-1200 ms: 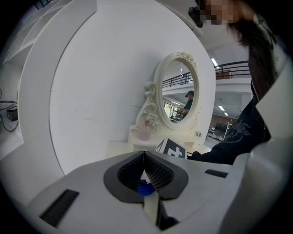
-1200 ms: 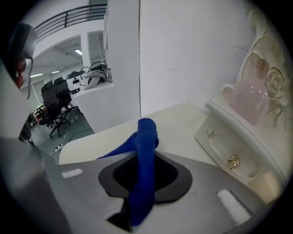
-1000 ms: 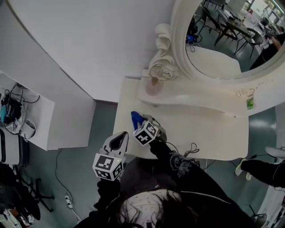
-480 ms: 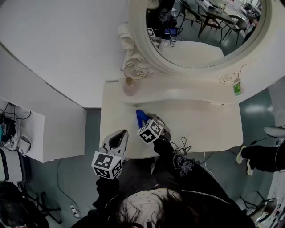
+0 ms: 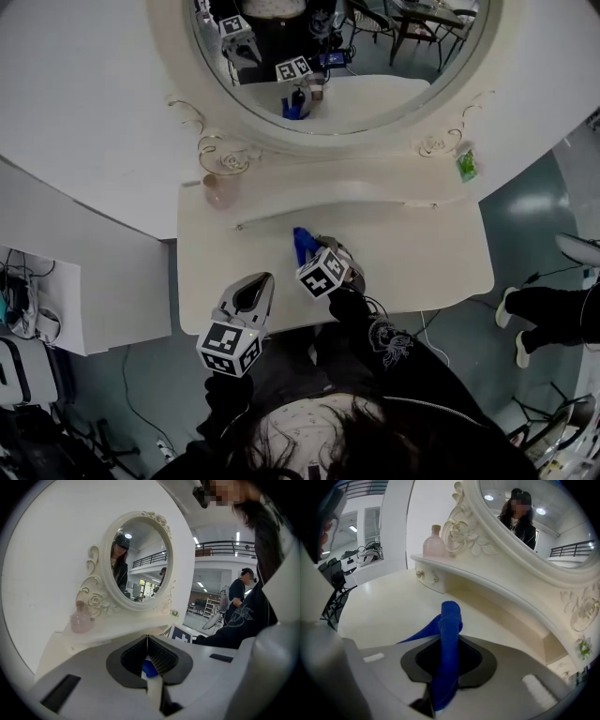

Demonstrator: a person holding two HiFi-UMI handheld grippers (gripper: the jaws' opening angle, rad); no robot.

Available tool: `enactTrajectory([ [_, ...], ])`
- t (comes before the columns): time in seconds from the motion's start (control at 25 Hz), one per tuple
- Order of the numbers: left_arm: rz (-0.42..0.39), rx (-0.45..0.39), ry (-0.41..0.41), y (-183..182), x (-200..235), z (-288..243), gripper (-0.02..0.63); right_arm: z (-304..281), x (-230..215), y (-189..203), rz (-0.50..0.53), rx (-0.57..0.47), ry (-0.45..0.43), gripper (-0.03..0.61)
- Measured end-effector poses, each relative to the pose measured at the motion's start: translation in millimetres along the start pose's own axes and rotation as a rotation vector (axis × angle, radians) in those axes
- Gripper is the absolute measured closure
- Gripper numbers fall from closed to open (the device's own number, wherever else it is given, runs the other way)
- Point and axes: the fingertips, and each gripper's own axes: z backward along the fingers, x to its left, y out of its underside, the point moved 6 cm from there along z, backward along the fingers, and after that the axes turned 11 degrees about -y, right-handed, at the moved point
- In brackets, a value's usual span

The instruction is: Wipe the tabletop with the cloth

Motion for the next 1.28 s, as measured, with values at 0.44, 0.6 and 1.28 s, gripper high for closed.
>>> enactTrajectory([
  [0.44, -0.029, -0.006, 0.062, -19, -99, -62, 0.612, 62, -107, 83, -0.076, 0.007, 0.074, 0.505],
  [0.6, -0.042, -0.01, 0.091, -24, -137, -83, 0.612, 85, -146, 113, -0.089, 0.012, 0.094, 0.505],
  [1.28, -0.092, -0.008, 0.142, -39, -215, -124, 0.612, 182, -291, 239, -0.245, 0.056, 0.308, 0.506],
])
